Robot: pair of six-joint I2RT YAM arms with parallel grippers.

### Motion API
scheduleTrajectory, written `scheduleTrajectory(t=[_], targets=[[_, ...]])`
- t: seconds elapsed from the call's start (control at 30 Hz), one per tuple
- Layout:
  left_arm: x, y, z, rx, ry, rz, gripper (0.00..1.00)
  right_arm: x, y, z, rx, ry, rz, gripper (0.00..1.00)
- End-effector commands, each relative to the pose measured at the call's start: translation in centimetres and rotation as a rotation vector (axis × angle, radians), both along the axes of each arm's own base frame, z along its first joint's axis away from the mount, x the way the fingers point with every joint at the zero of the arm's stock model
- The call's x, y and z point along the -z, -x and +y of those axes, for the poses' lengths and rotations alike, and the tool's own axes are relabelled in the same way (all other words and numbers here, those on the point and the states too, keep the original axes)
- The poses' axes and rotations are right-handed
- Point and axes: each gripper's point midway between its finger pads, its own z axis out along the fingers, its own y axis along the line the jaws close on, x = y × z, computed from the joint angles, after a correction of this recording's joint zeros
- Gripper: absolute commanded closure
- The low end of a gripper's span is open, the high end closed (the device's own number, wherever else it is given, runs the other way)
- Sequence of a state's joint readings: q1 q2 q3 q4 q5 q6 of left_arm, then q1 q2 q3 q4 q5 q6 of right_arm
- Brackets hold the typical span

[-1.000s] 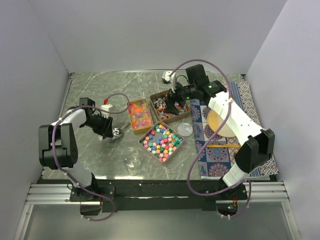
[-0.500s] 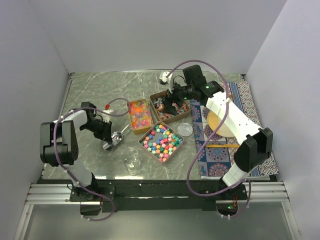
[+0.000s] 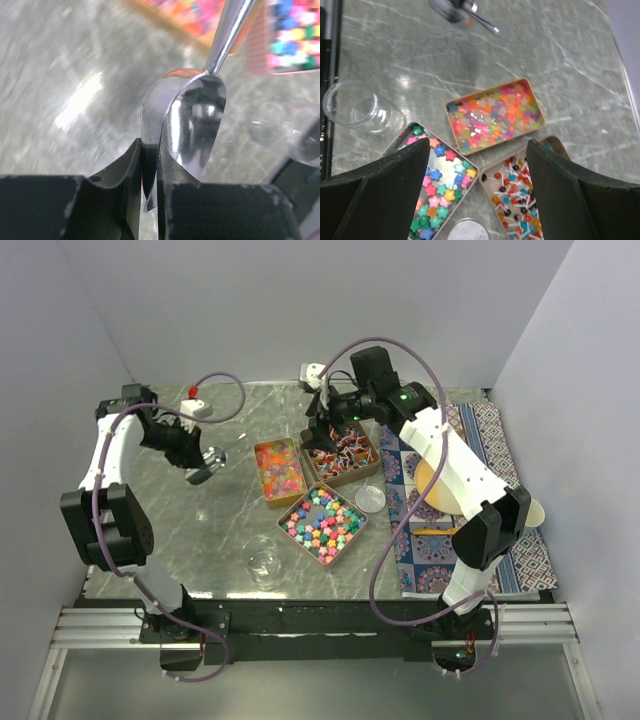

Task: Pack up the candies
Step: Pick up the spatula from the center of the board.

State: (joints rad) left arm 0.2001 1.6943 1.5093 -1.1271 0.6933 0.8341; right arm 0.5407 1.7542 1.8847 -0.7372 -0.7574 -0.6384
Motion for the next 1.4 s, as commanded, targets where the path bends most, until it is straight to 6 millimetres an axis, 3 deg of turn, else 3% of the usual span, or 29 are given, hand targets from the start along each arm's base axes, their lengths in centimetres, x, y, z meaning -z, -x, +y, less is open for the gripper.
scheduleTrajectory(t=[0.0,0.23,0.43,0.87,1.07,1.37], targets=[[-1.2,3.8,-4.6,0.158,0.151,0.138,0.96,-1.6,1.7,2.1,-0.113,-0.056,-0.034,0.16],[-2.2,6.4,-8.9,0.279,0.199,0.127,0.98,-1.4,3.1,3.1,-0.183,-0.073,-0.001,0.19],[-3.5,7.5,-12.3,0.339,0.263,0.151,0.97,1.0,4.1,3.7,-0.232,-0.046,-0.029,0.22],[-3.7,7.8,-13.8,0.327,0.277,0.2,0.96,4.8,5.7,5.4,-0.311,0.041,0.072,0.35],[-3.5,8.1,-14.2,0.323,0.293,0.23,0.96,4.5,6.3,6.1,-0.31,0.017,0.09,0.38],[-4.6,8.0,-15.2,0.328,0.342,0.217,0.96,6.2,6.4,6.8,-0.305,0.053,0.118,0.43]])
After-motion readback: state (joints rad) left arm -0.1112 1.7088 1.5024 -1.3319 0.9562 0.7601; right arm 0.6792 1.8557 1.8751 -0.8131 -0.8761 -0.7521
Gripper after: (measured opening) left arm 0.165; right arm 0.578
